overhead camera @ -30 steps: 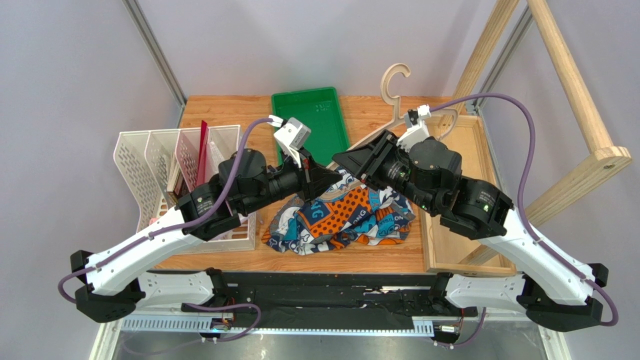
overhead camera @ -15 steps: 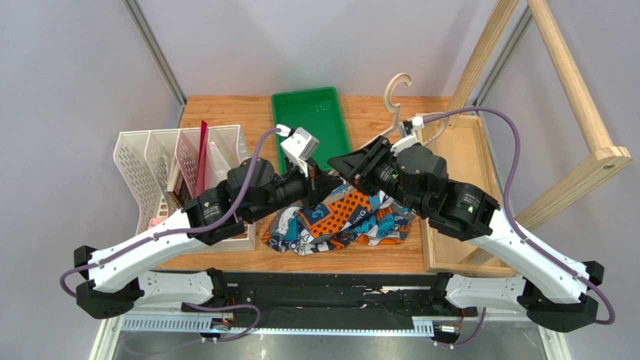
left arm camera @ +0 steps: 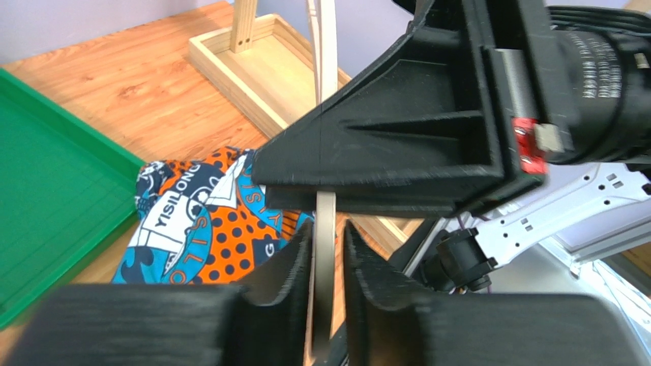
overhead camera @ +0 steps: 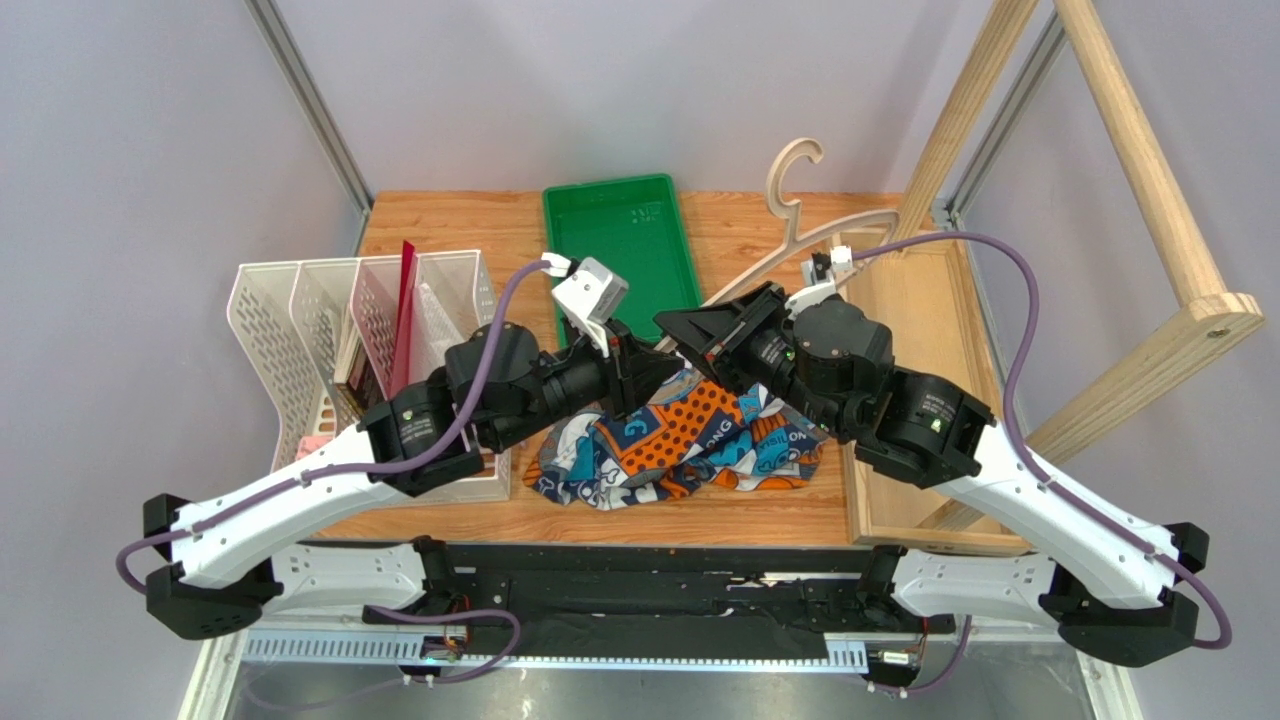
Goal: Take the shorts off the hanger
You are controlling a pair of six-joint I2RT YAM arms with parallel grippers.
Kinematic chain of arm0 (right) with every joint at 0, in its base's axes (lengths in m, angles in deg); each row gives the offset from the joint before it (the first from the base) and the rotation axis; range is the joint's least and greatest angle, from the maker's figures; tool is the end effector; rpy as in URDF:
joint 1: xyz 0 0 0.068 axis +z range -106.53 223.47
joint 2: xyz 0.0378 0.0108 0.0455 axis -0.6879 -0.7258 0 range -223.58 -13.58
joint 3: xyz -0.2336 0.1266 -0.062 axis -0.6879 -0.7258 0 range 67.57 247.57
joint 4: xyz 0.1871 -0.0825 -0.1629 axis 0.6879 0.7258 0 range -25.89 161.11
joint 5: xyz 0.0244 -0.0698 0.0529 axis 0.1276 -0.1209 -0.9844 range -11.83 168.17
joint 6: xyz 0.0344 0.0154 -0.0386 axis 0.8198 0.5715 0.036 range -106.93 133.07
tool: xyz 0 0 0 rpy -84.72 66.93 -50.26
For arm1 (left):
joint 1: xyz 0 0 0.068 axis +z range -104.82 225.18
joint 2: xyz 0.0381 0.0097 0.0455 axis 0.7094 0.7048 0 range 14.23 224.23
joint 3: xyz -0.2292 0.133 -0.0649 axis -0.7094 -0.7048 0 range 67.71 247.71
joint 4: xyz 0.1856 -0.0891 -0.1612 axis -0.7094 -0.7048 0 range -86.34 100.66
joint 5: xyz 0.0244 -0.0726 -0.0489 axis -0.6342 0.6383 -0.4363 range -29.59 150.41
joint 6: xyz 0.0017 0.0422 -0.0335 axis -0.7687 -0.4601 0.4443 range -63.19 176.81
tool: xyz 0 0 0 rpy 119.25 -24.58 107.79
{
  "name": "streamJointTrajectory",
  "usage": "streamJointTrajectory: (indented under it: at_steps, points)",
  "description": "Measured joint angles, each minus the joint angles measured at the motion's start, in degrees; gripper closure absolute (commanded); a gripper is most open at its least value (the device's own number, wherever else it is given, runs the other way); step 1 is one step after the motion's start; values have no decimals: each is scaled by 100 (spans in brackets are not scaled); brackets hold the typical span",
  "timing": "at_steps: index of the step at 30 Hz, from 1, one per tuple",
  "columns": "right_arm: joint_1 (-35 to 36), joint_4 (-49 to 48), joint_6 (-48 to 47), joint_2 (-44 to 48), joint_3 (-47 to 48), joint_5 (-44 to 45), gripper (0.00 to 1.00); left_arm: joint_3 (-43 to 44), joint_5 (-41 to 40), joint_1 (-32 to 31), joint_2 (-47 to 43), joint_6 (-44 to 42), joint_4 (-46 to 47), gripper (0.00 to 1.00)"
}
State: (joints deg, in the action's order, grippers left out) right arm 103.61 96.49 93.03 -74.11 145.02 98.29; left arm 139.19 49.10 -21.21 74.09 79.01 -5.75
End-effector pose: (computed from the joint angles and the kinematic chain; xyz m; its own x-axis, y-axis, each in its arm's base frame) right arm 0.1155 0.1765 0.4434 -0.6624 0.7032 -0.2583 0.0176 0.3593 0.9331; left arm 0.0960 -0.2023 0.4408 -0.3409 -0.1453 -0.9288 0.7469 0.5582 -0.3614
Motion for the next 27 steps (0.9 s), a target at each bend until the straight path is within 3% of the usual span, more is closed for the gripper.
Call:
streamJointTrajectory:
  at_steps: [2,5,15,27]
  points:
    - [0,-11,0,20,-61,90,100,0,-39,0,-122,-9,-111,46]
    - [-7,-11,-50,24,-103,273,100,-20,-168,-2,-492,66,-313,42]
    - [-142,-286,-1233,-87,-15,1427,100,-284,-688,-2,-2035,354,-804,43]
    - [-295,-575,-1882,483,-13,3569,100,-555,-1008,-2,-2304,568,-1139,43]
